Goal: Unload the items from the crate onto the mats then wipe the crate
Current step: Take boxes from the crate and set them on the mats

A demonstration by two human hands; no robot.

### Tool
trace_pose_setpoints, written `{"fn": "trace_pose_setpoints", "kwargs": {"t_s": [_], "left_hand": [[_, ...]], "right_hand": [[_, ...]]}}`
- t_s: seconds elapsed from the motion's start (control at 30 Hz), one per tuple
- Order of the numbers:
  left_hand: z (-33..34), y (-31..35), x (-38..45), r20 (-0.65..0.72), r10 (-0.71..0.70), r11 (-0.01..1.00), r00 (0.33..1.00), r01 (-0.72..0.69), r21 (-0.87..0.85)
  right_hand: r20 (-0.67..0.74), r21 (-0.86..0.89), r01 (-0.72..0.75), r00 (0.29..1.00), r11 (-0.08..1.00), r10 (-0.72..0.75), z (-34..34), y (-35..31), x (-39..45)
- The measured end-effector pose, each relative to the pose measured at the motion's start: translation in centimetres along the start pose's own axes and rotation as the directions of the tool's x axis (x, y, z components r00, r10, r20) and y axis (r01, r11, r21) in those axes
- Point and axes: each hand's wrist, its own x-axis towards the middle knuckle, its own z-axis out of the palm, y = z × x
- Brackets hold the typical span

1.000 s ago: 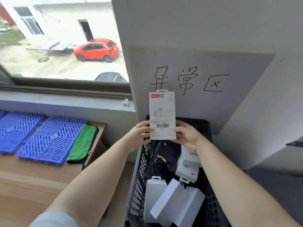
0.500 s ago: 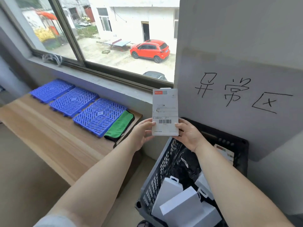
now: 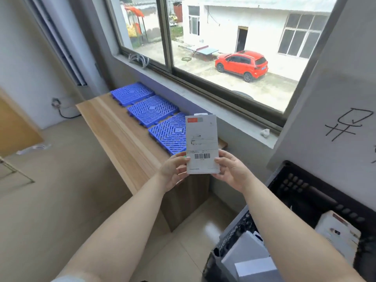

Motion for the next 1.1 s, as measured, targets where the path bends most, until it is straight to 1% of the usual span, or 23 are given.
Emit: {"fn": "trace_pose_setpoints", "kwargs": {"t_s": [0.17, 0.33, 0.53, 0.67, 0.9, 1.1], "left_hand": [[-7.9, 3.4, -1.3, -0.062, 0.036, 0.998, 0.997, -0.039, -0.043], [-18.9, 7.7, -2.3, -0.114, 0.092, 0.99, 0.989, -0.103, -0.096], [-31.5, 13.9, -2.9, -0.174, 0.167, 0.978, 0.97, -0.186, -0.096], [-38.8, 16.4, -2.6, -0.214, 0.179, 0.972, 0.96, -0.207, -0.113], [-48.7, 20.4, 0.2, -0.261, 0.16, 0.968, 0.952, -0.203, -0.147], [-53.8, 22.6, 5.5, -0.289, 0.115, 0.968, 0.95, -0.172, -0.181]], "right_hand": [[0.076, -0.01, -0.014, 0.997, 1.0, 0.014, 8.2, 1.4, 4.3], [0.15, -0.067, -0.029, 0.988, 0.997, 0.039, 18.9, 3.0, 9.6], [0.194, -0.113, -0.018, 0.98, 0.993, 0.04, 32.2, 5.7, 16.0], [0.195, -0.153, -0.012, 0.98, 0.988, 0.042, 39.3, 7.3, 19.8], [0.225, -0.192, -0.028, 0.972, 0.981, 0.072, 47.8, 8.8, 27.2], [0.237, -0.179, -0.034, 0.969, 0.983, 0.077, 50.4, 10.0, 34.5]]}}
